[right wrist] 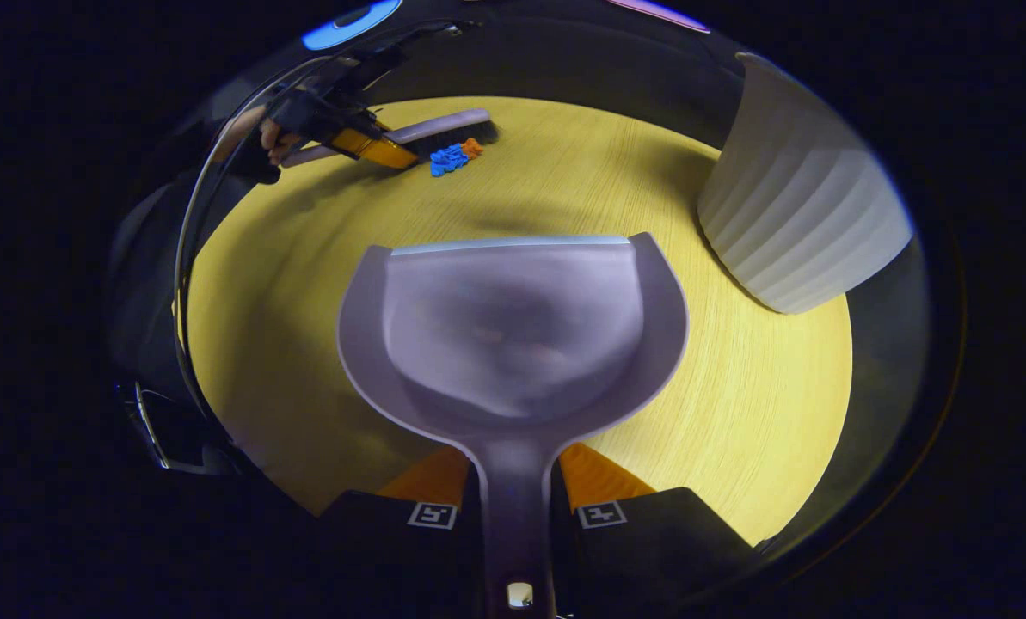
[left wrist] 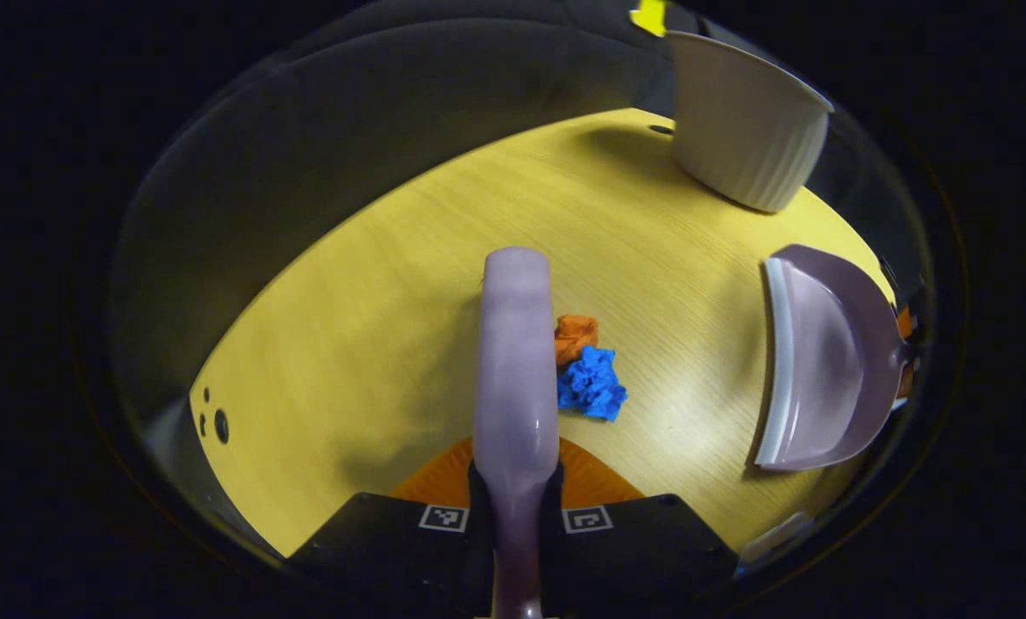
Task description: Pick up the small broom and dustpan from the desktop, sweep the trash into the dustpan with the broom, and then empty the trash into the garbage bin.
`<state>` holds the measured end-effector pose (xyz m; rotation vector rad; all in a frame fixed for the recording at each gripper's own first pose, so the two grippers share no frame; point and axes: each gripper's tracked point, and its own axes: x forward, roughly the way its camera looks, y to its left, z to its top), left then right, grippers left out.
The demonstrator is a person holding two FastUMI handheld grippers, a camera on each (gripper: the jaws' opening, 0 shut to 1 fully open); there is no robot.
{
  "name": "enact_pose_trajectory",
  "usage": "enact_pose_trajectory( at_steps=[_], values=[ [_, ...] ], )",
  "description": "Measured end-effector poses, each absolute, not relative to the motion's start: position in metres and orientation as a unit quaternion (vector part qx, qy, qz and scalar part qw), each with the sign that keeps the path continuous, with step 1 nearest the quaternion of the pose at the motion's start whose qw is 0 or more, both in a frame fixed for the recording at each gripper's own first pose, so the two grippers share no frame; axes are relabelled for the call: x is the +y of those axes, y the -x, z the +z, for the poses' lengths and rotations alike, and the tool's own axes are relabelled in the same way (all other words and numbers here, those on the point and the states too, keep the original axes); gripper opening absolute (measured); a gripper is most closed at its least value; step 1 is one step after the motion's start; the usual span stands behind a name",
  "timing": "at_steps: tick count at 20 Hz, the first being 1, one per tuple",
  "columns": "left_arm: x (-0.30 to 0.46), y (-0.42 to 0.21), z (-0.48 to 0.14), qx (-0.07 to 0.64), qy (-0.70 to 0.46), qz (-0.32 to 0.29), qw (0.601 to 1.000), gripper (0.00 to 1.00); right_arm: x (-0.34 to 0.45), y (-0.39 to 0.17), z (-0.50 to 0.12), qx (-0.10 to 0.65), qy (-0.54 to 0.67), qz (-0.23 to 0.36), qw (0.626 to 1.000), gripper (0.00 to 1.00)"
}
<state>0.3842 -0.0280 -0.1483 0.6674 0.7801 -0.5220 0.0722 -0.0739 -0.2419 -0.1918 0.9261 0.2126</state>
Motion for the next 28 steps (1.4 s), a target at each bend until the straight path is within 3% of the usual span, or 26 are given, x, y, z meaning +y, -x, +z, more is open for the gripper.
enact_pose_trajectory(
  at_steps=[2, 12, 15, 22, 23, 28],
  values=[
    [-0.042, -0.371, -0.154, 0.38, -0.32, -0.28, 0.821, 0.25, -0.076, -0.073, -0.243, 0.448, 0.102, 0.109, 0.882, 0.36],
    [-0.126, -0.261, -0.191, 0.421, -0.343, -0.4, 0.738, 0.24, -0.083, -0.074, -0.251, 0.437, 0.115, 0.117, 0.884, 0.36],
    [-0.145, -0.235, -0.197, 0.425, -0.332, -0.414, 0.733, 0.25, -0.081, -0.075, -0.25, 0.432, 0.108, 0.117, 0.888, 0.36],
    [-0.135, -0.224, -0.182, 0.396, -0.229, -0.346, 0.819, 0.25, -0.081, -0.077, -0.244, 0.433, 0.103, 0.111, 0.889, 0.32],
    [-0.128, -0.222, -0.176, 0.39, -0.21, -0.333, 0.833, 0.25, -0.082, -0.077, -0.244, 0.434, 0.099, 0.108, 0.889, 0.36],
    [-0.061, -0.199, -0.182, 0.336, -0.13, -0.227, 0.905, 0.25, -0.078, -0.075, -0.239, 0.424, 0.09, 0.101, 0.895, 0.32]
  ],
)
